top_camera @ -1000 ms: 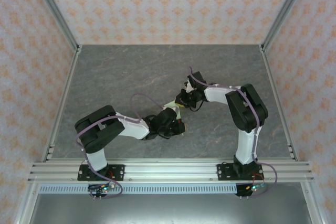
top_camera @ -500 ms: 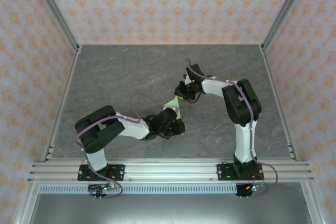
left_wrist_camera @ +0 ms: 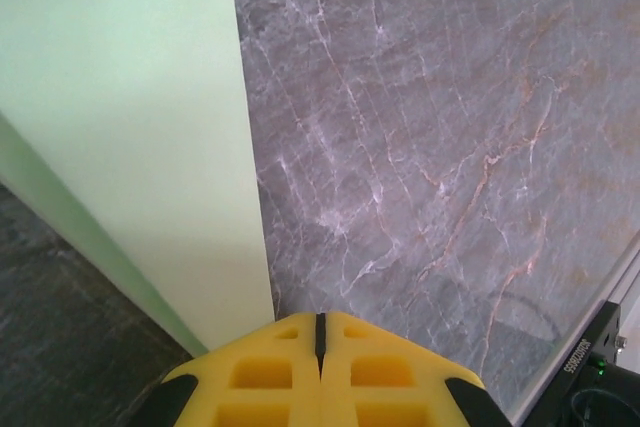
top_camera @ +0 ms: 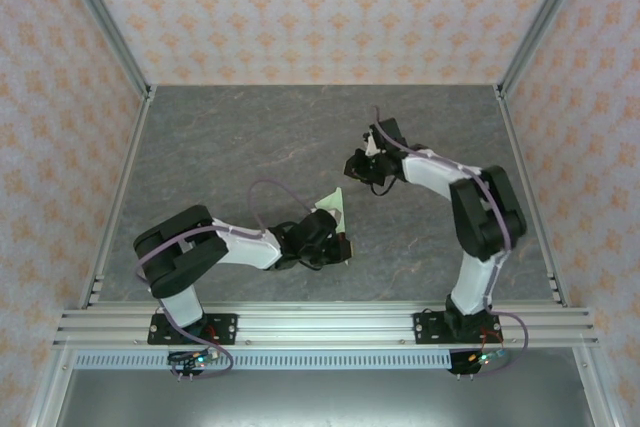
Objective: Fold a paper plane with a square sheet of paper (fold left side to right side)
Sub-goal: Fold the wing for the fifth time at the center of the table.
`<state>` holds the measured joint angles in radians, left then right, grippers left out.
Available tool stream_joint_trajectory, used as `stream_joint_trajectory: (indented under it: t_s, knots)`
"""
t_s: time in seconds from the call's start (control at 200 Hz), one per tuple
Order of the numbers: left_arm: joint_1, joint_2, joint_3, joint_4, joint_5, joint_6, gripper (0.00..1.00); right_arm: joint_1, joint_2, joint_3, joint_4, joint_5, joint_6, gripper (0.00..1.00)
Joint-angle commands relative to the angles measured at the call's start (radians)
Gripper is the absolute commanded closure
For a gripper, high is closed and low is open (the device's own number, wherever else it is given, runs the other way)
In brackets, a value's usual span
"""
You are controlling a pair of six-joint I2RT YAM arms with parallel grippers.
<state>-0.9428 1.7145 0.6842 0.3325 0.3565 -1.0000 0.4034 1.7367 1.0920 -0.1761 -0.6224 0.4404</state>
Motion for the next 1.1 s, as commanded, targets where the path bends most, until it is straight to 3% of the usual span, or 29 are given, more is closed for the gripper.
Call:
stream_joint_trajectory:
  t_s: [0.0,0.135,0.27,0.53,0.736,0.911,1.096]
  knots:
    - [-0.005,-0.029,-0.026,-0.030,0.002,0.031,1.00,0.002,-0.093,-0.156,0.091,-0.091,0.031,0.93]
    - [-0.005,-0.049,-0.049,0.016,0.021,0.034,1.00,0.032,-0.143,-0.307,0.205,-0.153,0.103,0.98]
    - [0.001,-0.141,-0.058,0.029,0.038,0.049,1.00,0.056,-0.179,-0.375,0.219,-0.109,0.130,0.97]
    - [0.124,-0.354,-0.032,-0.164,0.055,0.112,0.99,0.063,-0.226,-0.421,0.176,-0.046,0.113,0.97]
    - [0.199,-0.286,0.067,-0.191,0.121,0.154,1.00,0.087,-0.240,-0.417,0.154,-0.011,0.105,0.97]
    - [0.209,-0.182,0.159,-0.191,0.148,0.172,1.00,0.104,-0.205,-0.429,0.247,-0.084,0.157,0.97]
    - [0.238,-0.170,0.148,-0.161,0.147,0.150,1.00,0.126,-0.173,-0.425,0.296,-0.112,0.183,0.97]
